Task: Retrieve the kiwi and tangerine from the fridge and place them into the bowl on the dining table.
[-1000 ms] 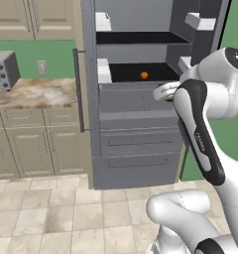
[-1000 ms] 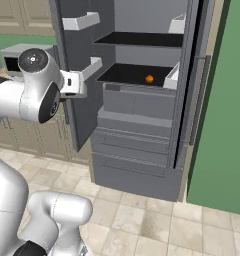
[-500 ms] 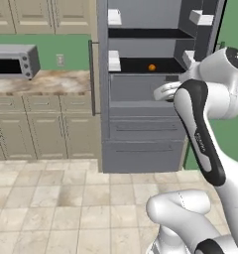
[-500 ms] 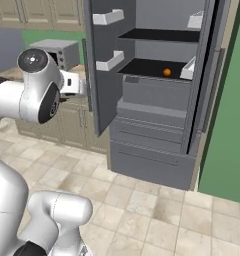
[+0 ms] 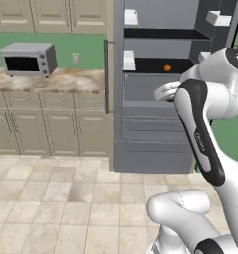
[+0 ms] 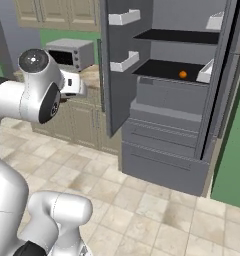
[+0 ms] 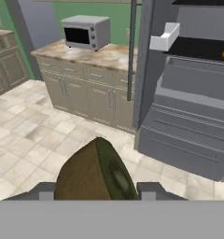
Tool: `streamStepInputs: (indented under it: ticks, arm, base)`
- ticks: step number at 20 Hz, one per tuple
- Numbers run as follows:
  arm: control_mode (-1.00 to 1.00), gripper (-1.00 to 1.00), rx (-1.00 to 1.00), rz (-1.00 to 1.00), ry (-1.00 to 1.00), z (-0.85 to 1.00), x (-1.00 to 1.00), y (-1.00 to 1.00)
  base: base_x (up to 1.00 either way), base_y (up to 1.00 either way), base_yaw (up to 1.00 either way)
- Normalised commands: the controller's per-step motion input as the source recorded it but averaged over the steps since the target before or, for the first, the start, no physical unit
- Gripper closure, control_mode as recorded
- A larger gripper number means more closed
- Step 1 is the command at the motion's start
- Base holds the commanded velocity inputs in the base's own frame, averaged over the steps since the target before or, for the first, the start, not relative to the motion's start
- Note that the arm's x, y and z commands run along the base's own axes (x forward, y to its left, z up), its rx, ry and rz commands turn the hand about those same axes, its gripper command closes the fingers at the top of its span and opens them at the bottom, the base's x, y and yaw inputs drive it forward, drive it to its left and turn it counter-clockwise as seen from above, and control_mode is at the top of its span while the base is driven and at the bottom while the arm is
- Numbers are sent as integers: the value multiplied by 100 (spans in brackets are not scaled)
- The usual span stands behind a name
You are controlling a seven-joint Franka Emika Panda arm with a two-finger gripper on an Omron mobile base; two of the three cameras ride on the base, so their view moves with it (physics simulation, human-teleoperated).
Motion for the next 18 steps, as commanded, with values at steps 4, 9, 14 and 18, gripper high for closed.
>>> streamStepInputs:
  ticks: [4, 9, 14, 18]
  arm:
    - [100, 100, 0, 0, 0, 0, 0, 0]
    - [100, 100, 0, 0, 0, 0, 0, 0]
    - [100, 100, 0, 0, 0, 0, 0, 0]
    - [100, 100, 0, 0, 0, 0, 0, 0]
  base:
    - [-41, 0, 39]
    - [-38, -13, 45]
    - [-42, -46, 50]
    - [-42, -56, 55]
